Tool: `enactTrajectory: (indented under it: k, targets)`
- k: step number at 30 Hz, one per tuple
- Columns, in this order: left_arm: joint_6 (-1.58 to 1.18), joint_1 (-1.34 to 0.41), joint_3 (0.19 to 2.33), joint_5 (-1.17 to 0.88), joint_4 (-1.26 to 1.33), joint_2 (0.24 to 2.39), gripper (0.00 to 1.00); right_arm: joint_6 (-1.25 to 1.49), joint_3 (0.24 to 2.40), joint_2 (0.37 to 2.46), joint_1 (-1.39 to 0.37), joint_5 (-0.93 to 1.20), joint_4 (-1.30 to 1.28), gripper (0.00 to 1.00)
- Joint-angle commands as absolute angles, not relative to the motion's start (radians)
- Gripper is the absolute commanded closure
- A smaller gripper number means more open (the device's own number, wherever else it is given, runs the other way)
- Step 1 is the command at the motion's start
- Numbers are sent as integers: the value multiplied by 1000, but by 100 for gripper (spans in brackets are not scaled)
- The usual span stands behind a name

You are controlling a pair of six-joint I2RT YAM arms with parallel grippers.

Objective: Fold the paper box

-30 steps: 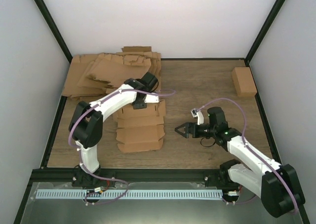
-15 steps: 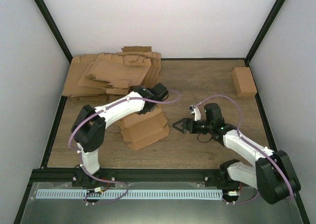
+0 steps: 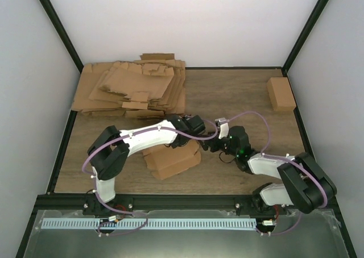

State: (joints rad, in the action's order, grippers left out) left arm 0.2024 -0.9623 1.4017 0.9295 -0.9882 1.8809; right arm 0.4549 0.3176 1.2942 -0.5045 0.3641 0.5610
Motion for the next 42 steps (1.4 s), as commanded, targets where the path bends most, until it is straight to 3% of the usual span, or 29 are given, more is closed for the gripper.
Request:
enactTrajectory:
  k: [1, 5, 26, 42]
  targets:
    - [189, -977, 1388, 862, -973, 1885, 96, 406, 270, 1348, -515, 306, 848, 20]
    - [212, -993, 1405, 737, -999, 1867, 96, 332, 191, 1381, -581, 246, 1023, 23]
    - [175, -1052, 1446, 810, -1043, 1900, 96, 318, 289, 1572, -646, 14, 979, 26]
    - [158, -1057, 1458, 902, -1057, 1933, 96, 387, 277, 1415, -646, -71, 760, 82]
